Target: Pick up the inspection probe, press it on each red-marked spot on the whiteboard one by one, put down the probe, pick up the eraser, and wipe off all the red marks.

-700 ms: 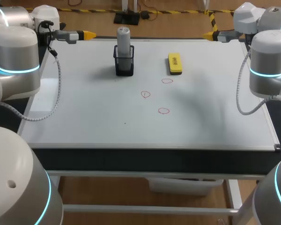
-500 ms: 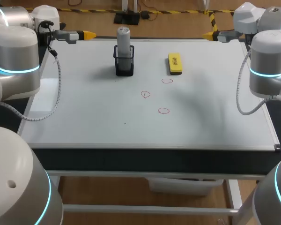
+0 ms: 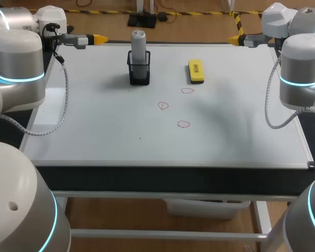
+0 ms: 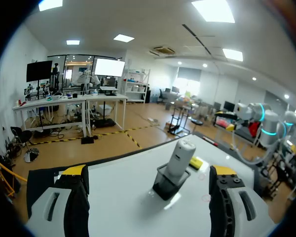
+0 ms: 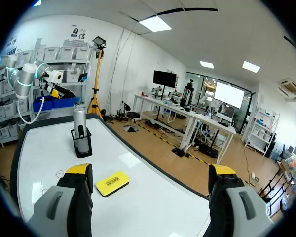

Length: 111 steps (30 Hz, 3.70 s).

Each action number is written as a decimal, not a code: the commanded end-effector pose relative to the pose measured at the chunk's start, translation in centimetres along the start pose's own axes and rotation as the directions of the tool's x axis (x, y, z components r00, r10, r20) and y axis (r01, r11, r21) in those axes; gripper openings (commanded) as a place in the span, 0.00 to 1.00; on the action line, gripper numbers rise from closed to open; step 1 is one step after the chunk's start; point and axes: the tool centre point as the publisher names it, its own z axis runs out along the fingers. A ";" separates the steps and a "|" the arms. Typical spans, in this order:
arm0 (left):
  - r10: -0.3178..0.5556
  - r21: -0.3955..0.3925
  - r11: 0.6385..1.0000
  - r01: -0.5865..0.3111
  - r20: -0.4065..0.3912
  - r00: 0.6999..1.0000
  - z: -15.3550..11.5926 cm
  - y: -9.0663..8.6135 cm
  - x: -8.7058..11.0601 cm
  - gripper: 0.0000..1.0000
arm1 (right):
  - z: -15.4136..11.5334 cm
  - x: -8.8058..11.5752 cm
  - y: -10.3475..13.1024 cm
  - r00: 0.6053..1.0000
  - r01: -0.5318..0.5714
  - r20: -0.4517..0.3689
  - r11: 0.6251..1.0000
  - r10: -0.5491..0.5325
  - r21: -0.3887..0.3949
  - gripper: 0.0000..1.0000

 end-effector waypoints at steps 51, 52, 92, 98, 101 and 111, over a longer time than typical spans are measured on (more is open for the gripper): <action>0.000 0.003 1.000 0.000 0.000 1.000 0.1 0.1 0.0 1.00 | 0.0 -0.1 0.0 1.000 0.000 -0.001 1.000 0.000 0.001 1.00; 0.000 0.003 1.000 0.000 0.000 1.000 0.1 0.1 0.0 1.00 | 0.0 -0.1 0.0 1.000 0.000 -0.001 1.000 0.000 0.001 1.00; 0.316 0.303 0.941 -0.149 -0.632 0.708 8.6 1.8 5.7 1.00 | 0.0 -0.1 0.0 1.000 0.000 -0.001 1.000 0.000 0.001 1.00; 0.317 0.344 0.934 -0.100 -0.662 0.680 10.6 2.3 7.0 1.00 | 0.0 -0.1 0.0 1.000 0.000 -0.001 1.000 0.000 0.001 1.00; 0.309 0.338 0.937 -0.090 -0.676 0.669 11.5 2.3 7.8 1.00 | 0.0 -0.1 0.0 1.000 0.000 -0.001 1.000 0.000 0.001 1.00; 0.286 0.306 0.948 -0.085 -0.705 0.649 14.2 2.4 10.7 1.00 | 0.0 -0.1 0.0 1.000 0.000 -0.001 1.000 0.000 0.001 1.00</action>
